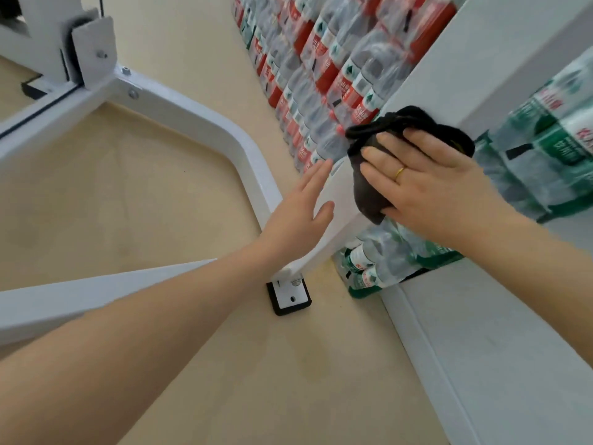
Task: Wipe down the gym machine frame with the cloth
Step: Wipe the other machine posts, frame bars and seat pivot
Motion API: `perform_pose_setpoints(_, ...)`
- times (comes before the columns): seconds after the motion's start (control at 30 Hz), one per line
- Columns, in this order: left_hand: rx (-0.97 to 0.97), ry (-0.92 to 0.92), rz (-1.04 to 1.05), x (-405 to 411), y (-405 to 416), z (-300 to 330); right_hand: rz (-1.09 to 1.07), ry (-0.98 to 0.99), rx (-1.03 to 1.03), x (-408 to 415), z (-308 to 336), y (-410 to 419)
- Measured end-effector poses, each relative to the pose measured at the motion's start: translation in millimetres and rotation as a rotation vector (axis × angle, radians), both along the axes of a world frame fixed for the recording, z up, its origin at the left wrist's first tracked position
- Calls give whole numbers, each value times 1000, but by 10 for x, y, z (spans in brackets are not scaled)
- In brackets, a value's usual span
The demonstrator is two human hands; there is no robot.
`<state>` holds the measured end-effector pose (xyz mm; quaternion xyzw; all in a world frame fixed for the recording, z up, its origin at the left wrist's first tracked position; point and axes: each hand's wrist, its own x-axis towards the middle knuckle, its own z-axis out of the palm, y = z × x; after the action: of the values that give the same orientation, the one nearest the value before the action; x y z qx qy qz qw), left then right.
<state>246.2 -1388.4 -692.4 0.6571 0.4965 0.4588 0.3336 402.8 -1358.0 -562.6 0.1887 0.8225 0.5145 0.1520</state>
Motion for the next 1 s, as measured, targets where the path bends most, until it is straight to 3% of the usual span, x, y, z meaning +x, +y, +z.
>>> perform_pose_setpoints(0.1,131,144,-58,205,34,301,4,56,28,50,460,-3)
perform_pose_setpoints(0.23,23,78,-138,291,-51,502,-42,125,125,87,308,-18)
perform_pose_setpoints(0.33,-74,126,-198,96,-47,654,-92,84,112,44,75,-30)
perform_pose_setpoints(0.47,-66,192,-175,-30,-158,796,-48,47,102,33,467,-85)
perform_pose_setpoints(0.67,96,35,-124,33,-268,1491,14,168,106,-19,1485,-107)
perform_pose_setpoints(0.8,136,24,-90,116,-224,2024,-22,217,103,-102,2002,-126)
perform_pose_setpoints(1.0,65,-77,-132,225,-247,2171,-20,315,91,-126,1802,-129)
